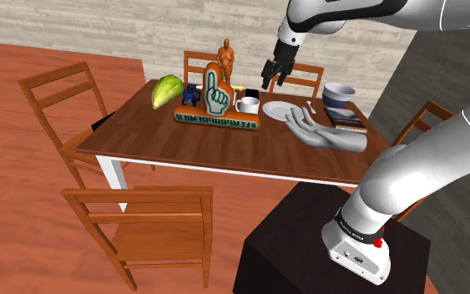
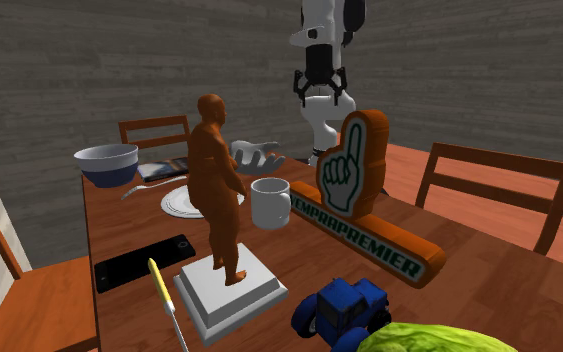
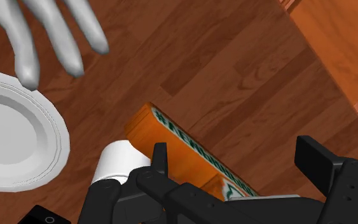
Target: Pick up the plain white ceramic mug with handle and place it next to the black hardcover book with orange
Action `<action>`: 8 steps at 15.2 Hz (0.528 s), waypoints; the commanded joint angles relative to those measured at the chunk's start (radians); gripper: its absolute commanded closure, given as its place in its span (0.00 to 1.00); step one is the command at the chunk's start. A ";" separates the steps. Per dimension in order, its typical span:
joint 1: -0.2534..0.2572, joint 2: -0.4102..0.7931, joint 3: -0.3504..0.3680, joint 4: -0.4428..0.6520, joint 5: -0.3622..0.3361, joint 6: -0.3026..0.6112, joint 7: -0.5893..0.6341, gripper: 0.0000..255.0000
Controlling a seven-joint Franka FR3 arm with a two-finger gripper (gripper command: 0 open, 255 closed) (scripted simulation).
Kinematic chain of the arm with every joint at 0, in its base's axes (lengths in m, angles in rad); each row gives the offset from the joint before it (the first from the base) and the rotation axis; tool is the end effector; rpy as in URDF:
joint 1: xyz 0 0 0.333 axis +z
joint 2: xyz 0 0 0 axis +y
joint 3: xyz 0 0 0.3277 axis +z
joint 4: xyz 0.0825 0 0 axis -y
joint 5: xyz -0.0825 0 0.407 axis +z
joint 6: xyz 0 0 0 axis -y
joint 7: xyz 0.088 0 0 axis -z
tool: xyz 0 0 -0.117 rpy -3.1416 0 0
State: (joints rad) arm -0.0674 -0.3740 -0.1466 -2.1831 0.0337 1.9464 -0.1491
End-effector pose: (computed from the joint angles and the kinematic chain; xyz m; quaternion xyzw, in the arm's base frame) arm 0.4644 -0.1051 0.5466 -0.9963 0.0343 -0.0731 0.0303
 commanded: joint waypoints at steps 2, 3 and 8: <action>-0.007 0.098 -0.025 0.047 0.001 0.039 -0.034 0.00; -0.010 0.133 -0.033 0.065 0.002 0.051 -0.046 0.00; -0.026 0.312 -0.070 0.174 0.022 0.099 -0.108 0.00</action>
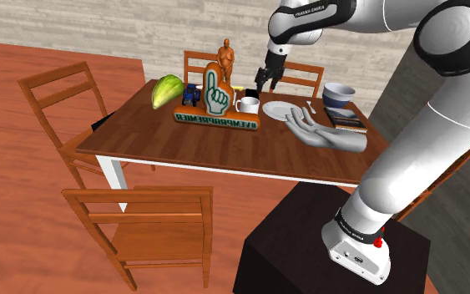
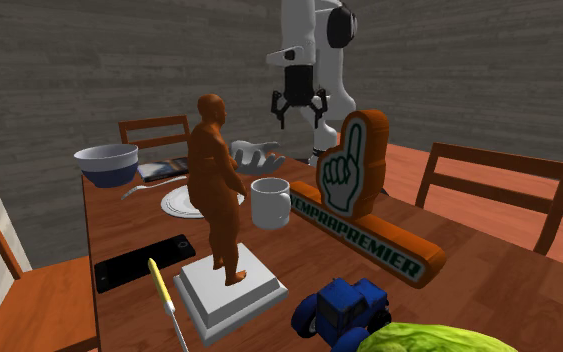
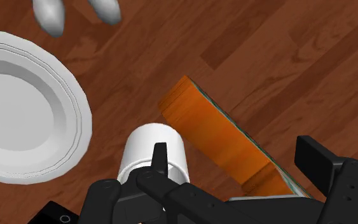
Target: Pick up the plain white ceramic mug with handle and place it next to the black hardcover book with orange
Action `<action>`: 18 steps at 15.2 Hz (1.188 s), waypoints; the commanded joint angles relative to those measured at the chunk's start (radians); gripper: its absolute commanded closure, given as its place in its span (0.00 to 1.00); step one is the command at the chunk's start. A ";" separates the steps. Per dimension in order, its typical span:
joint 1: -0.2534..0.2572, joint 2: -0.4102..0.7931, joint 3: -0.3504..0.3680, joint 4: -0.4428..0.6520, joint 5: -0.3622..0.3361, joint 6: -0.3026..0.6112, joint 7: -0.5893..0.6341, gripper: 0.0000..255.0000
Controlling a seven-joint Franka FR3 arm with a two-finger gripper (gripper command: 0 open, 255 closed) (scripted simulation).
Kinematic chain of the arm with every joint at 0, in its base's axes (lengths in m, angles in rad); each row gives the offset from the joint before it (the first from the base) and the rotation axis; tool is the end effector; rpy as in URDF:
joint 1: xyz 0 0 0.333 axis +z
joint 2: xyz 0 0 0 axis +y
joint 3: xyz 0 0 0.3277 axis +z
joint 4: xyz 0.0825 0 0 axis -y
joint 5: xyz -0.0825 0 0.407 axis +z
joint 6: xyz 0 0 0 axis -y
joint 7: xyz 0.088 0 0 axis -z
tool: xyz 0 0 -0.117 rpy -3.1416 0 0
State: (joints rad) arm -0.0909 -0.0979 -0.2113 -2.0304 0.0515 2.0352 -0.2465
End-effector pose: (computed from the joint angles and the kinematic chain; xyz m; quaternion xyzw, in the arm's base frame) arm 0.5347 -0.1660 0.4919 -0.9974 0.0382 -0.0574 0.0190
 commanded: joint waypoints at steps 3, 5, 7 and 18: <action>-0.017 0.148 -0.023 0.102 0.022 0.027 -0.047 0.00; -0.030 0.224 -0.031 0.162 0.036 0.033 -0.070 0.00; -0.044 0.301 -0.036 0.228 0.051 0.035 -0.092 0.00; -0.114 0.605 -0.038 0.502 0.101 0.035 -0.154 0.00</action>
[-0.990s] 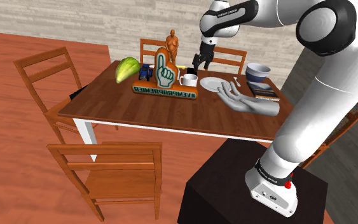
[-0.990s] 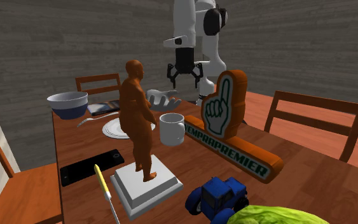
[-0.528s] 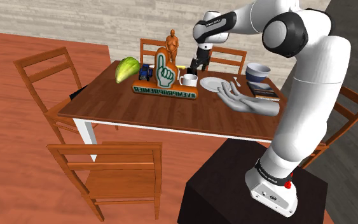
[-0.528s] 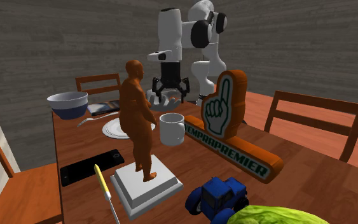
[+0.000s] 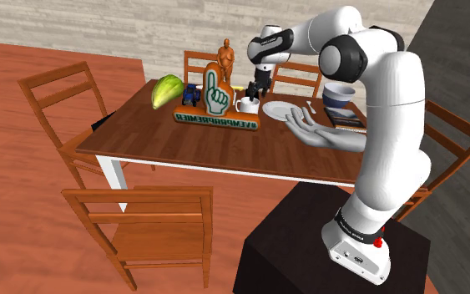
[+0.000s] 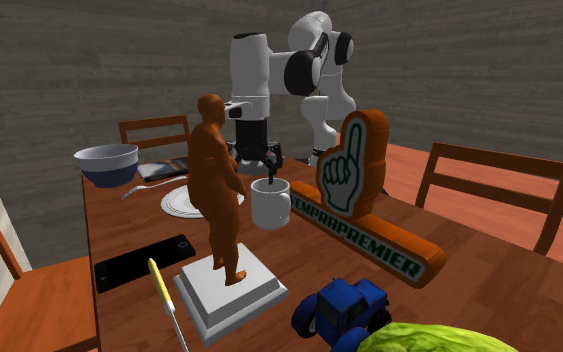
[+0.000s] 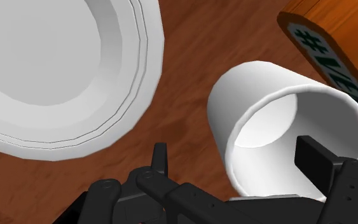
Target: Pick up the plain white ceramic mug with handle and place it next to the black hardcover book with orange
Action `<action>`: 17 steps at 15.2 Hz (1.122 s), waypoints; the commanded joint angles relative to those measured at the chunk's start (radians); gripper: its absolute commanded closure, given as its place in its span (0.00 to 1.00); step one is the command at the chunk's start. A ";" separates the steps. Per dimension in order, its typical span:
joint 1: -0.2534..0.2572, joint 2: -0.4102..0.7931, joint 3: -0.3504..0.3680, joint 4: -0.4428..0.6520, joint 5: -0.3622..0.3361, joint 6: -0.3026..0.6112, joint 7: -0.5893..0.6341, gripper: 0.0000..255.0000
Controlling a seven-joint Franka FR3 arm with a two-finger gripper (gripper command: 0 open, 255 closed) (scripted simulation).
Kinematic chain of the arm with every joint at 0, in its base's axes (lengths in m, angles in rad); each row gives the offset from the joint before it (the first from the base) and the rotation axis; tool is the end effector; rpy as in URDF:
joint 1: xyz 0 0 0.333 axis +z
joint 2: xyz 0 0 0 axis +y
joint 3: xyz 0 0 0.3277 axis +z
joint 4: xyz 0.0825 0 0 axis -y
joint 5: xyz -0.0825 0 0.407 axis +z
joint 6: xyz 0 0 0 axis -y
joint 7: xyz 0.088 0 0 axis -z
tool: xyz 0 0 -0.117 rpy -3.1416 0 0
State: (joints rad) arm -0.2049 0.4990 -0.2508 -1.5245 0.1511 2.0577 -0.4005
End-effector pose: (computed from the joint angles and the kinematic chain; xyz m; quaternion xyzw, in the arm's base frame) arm 0.6643 -0.2861 0.3723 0.9986 -0.0451 0.0267 0.0029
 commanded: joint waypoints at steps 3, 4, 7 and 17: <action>-0.001 0.025 0.004 -0.019 0.007 0.043 -0.003 0.00; -0.002 0.034 0.006 -0.025 0.010 0.059 -0.005 0.00; -0.002 0.034 0.006 -0.025 0.010 0.059 -0.005 0.00; -0.002 0.034 0.006 -0.026 0.010 0.059 -0.005 1.00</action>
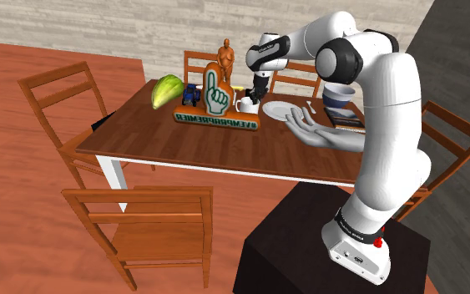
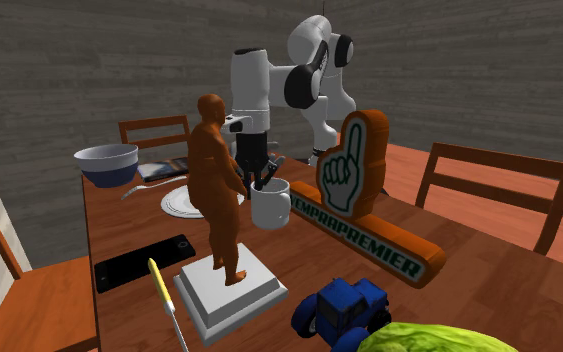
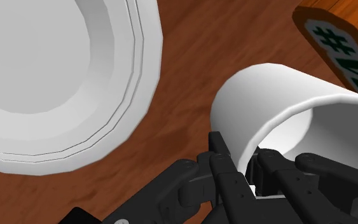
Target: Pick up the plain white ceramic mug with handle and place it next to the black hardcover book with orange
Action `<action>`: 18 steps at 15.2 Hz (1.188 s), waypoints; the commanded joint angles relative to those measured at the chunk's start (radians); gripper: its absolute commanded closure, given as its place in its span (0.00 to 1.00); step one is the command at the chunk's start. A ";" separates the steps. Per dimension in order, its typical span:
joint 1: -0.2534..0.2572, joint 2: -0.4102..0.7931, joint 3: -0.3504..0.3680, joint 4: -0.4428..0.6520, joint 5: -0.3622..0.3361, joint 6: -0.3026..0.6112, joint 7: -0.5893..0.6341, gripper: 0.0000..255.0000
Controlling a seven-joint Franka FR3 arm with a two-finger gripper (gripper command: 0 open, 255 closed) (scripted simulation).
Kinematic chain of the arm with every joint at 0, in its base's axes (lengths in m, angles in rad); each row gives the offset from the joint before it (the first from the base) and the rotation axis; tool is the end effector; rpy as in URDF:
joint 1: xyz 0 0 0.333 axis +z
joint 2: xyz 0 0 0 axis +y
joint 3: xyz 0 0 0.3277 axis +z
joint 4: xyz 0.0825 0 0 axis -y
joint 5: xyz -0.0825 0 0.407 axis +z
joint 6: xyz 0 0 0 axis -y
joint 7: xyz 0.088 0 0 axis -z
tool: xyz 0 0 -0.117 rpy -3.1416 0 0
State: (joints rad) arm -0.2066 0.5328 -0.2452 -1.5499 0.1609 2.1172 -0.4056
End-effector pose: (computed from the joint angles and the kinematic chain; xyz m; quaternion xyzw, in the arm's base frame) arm 0.6663 -0.2860 0.3411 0.9986 -0.0452 0.0272 0.0032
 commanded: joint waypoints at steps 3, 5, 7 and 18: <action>0.000 0.000 0.000 0.000 0.000 0.000 0.000 1.00; 0.000 0.001 0.000 0.000 0.000 0.000 0.000 1.00; 0.001 -0.010 -0.002 0.011 -0.003 -0.022 0.002 1.00; 0.001 -0.052 -0.010 0.096 -0.018 -0.147 0.014 1.00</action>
State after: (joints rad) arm -0.2051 0.4813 -0.2545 -1.4648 0.1432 1.9814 -0.3927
